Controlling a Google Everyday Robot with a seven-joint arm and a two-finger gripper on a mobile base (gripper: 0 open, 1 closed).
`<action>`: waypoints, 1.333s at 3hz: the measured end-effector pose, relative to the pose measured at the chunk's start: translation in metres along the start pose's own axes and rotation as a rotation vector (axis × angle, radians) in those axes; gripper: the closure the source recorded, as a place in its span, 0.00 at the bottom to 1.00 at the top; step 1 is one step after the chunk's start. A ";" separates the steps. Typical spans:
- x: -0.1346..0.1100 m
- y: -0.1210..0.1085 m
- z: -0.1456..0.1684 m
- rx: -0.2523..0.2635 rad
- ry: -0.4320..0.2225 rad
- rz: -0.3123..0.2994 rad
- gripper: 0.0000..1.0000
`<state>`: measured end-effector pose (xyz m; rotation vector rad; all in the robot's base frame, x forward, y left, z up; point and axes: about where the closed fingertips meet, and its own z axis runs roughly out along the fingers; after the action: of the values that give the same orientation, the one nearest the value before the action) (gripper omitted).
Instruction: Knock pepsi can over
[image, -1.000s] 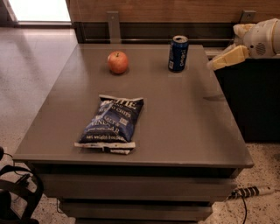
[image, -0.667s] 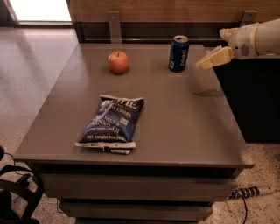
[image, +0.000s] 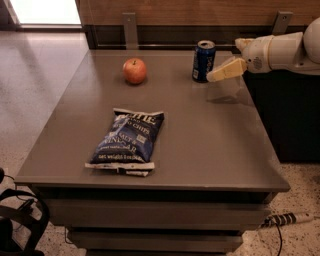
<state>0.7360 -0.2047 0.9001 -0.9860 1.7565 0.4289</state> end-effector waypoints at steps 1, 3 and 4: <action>0.002 -0.008 0.022 0.003 -0.063 0.023 0.00; 0.006 -0.026 0.066 -0.008 -0.154 0.083 0.00; 0.011 -0.027 0.076 -0.017 -0.174 0.098 0.15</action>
Offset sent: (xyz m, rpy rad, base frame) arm 0.0646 0.0194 -0.0258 0.1867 -0.0476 -0.0119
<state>0.8019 -0.1734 0.8643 -0.8508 1.6504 0.5754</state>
